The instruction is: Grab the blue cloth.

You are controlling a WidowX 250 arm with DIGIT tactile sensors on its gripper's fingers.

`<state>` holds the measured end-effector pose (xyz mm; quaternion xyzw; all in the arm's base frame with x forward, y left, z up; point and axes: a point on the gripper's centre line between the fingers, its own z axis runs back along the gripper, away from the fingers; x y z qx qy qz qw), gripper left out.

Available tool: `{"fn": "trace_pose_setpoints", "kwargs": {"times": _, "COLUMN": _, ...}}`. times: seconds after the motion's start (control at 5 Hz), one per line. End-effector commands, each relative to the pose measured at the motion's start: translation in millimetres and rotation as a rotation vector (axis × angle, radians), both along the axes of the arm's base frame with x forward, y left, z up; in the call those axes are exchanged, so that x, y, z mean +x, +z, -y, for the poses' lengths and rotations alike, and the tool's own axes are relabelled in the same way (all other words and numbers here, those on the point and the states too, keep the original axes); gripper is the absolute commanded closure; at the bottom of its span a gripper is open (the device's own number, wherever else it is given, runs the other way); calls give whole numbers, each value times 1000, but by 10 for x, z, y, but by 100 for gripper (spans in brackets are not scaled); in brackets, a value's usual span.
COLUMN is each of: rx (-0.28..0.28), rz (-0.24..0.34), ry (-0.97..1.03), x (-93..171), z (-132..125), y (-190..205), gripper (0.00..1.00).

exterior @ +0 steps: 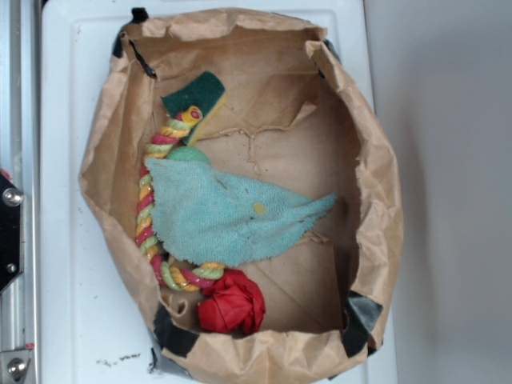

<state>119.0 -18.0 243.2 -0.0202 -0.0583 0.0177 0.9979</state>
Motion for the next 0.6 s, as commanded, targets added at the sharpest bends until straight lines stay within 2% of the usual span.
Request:
{"fn": "trace_pose_setpoints", "kwargs": {"times": 0.0, "rx": 0, "rz": 0, "ry": 0, "x": 0, "z": 0, "y": 0, "gripper": 0}}
{"fn": "trace_pose_setpoints", "kwargs": {"times": 0.2, "rx": -37, "rz": 46, "ry": 70, "x": 486, "z": -18, "y": 142, "gripper": 0}}
{"fn": "trace_pose_setpoints", "kwargs": {"times": 0.4, "rx": -17, "rz": 61, "ry": 115, "x": 933, "z": -36, "y": 89, "gripper": 0}}
